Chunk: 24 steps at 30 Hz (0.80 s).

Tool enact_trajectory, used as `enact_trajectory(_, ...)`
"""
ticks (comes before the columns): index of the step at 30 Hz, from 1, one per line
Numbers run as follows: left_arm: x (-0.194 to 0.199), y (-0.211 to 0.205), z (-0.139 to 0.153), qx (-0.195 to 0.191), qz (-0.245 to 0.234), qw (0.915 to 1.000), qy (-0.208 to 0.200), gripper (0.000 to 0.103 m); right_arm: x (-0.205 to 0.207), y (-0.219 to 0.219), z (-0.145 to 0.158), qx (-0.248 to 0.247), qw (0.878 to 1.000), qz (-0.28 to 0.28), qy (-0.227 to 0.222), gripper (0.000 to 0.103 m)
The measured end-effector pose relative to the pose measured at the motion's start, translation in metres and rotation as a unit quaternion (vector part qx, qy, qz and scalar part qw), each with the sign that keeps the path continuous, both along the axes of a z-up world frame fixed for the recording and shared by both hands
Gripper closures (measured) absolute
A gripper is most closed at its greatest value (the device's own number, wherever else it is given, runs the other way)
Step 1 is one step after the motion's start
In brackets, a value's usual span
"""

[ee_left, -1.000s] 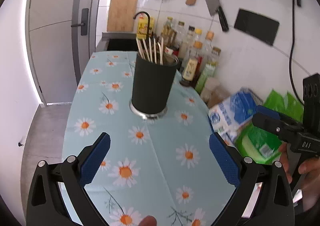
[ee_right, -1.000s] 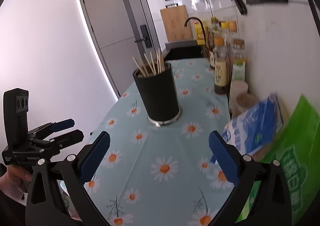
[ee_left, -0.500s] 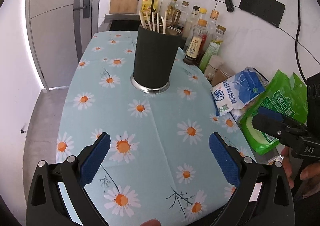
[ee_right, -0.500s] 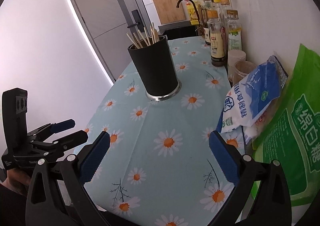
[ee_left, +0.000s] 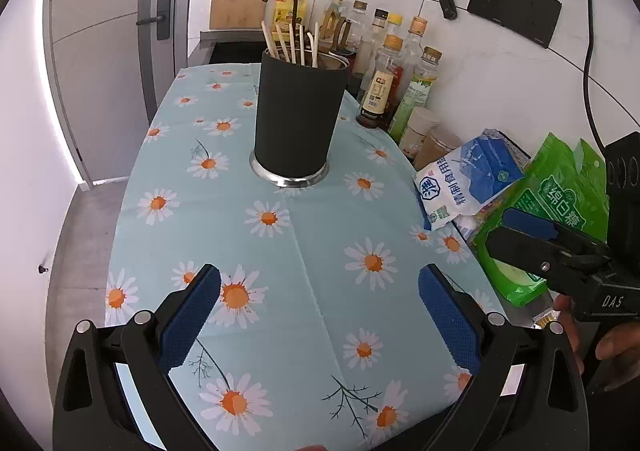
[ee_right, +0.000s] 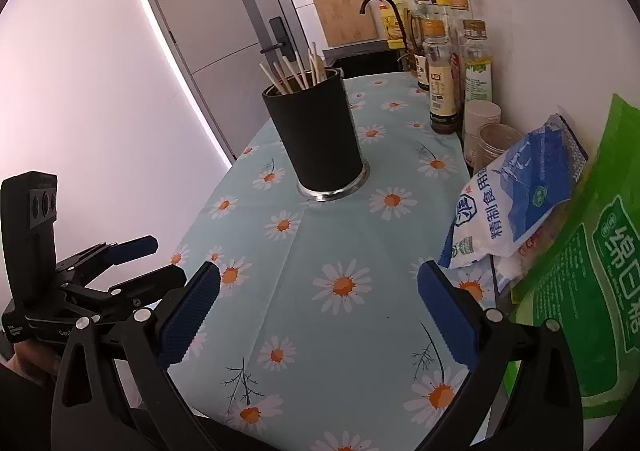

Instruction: Organize utensils

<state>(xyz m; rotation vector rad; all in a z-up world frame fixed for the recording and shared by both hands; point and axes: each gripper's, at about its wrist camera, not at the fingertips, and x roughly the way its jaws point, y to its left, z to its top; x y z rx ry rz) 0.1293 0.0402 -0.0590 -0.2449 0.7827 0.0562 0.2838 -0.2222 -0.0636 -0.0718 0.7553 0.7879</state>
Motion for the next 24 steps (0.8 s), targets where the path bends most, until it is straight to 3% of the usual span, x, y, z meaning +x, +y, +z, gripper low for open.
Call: enact_trajectory(24,0.0024,-0.0002,-0.0008,-0.002,0.002,1.0,-0.001,0.007,0.0046,0.0059,-0.0079,-0.005,1.0,0.005,0.014,0.005)
